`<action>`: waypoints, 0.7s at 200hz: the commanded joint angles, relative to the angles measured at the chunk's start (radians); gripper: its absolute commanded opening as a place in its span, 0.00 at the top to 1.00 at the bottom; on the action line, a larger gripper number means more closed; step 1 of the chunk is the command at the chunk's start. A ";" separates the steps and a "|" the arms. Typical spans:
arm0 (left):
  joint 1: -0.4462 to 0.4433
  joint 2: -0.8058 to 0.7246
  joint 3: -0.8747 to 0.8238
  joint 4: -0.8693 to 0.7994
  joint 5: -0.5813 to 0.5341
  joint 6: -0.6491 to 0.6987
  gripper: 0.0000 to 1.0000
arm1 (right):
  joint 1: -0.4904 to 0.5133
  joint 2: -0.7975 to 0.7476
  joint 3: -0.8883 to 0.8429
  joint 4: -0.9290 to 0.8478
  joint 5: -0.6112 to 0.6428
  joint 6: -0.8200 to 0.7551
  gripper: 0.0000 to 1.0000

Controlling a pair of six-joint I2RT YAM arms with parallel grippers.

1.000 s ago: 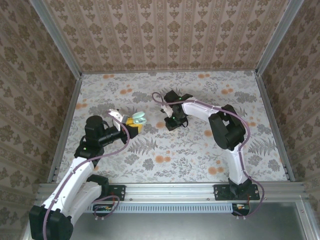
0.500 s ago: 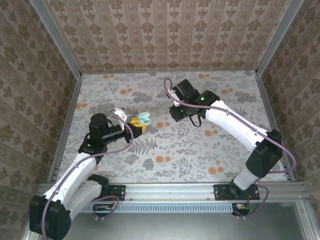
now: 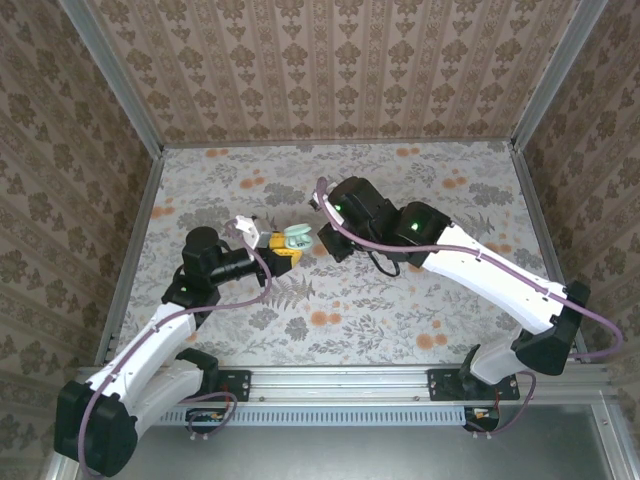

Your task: Insert the wireless bluetooth earbuds into the charging case

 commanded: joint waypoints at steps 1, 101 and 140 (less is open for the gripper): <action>-0.009 -0.008 0.011 0.042 0.025 -0.008 0.82 | 0.010 0.008 0.045 0.011 0.037 -0.011 0.88; -0.017 -0.019 0.006 0.041 0.018 -0.010 0.82 | 0.027 0.103 0.091 0.002 -0.007 -0.035 0.88; -0.017 -0.021 0.008 0.037 0.016 -0.011 0.82 | 0.026 0.132 0.098 -0.007 -0.009 -0.048 0.88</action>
